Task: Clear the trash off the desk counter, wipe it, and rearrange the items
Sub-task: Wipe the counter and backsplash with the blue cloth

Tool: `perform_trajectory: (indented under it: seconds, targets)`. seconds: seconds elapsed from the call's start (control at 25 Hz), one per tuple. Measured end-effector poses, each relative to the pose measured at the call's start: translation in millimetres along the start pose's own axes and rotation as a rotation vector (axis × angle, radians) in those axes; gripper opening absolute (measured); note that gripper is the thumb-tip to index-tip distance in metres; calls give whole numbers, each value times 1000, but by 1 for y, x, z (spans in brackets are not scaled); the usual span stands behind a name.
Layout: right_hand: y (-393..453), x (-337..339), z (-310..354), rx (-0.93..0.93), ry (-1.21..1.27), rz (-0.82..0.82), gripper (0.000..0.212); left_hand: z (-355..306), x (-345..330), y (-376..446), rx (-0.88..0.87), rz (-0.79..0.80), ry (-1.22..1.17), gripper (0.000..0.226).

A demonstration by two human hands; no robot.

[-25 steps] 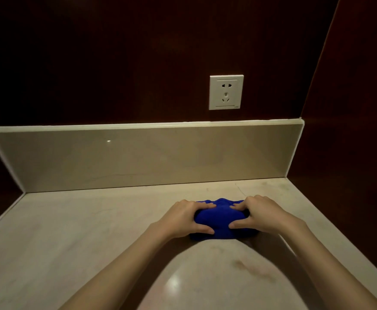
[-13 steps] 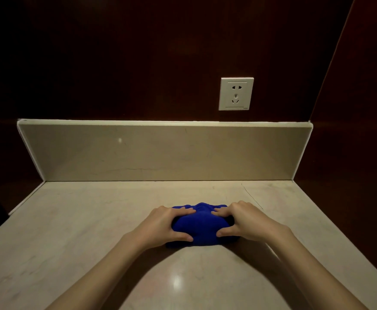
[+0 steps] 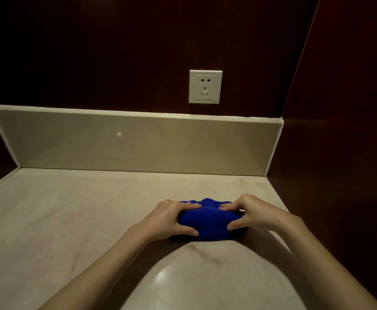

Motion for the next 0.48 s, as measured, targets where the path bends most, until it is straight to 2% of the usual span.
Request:
perform_trajectory:
  seconds: [0.16,0.36,0.48]
  targets:
    - [-30,16,-32,-162,-76,-6,46,-43,-15,41,-57,30,14,70]
    - [-61,19,-50,-332,-112,-98,50,-81,-25,82,-95,80,40,68]
    - [-71,16,-58,-417,-168,-129,44,-103,-33,103,-110,97,59,69]
Point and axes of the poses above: each hand's wrist, its own y-axis towards the middle knuckle, its own x-axis out of the back of the hand, z = x × y, the point moved 1 cm from there along y, towards the middle knuckle, and after that the axes turned 13 degrees about z, right-handed, at the moved point
